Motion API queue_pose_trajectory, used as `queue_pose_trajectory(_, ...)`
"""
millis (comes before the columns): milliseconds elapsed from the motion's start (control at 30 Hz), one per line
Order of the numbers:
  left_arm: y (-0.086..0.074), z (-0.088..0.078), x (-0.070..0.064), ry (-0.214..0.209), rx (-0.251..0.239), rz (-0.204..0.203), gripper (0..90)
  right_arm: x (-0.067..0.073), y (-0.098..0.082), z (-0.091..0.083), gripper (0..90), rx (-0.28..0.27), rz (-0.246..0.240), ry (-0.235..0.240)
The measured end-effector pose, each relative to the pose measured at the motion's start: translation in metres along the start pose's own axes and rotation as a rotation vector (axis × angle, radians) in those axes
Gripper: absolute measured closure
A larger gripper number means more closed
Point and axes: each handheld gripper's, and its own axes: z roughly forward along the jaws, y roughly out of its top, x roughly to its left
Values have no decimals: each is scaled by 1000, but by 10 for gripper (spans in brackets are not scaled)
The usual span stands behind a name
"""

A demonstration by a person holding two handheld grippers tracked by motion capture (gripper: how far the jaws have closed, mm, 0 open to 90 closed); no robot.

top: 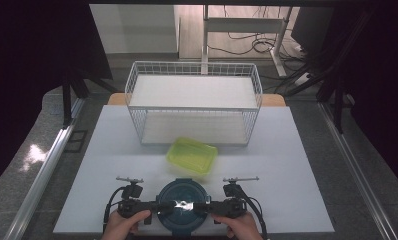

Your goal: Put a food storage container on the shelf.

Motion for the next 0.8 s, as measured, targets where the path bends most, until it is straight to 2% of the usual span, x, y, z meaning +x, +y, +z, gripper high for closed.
queue_pose_trajectory(67, 0, -1, -2, 5, -9, 2, 285, 0, -1, 0, 308, -8, 8, -1)
queue_pose_trajectory(100, -1, -2, -4, 10, -20, 2, 303, 0, -2, -2, 321, -14, 27, 1)
queue_pose_trajectory(433, -2, -5, -12, 35, -40, 20, 326, 2, -3, -7, 356, -28, 66, 0)
queue_pose_trajectory(800, -1, -10, -17, 50, -65, 44, 365, 4, -3, -11, 375, -42, 59, 0)
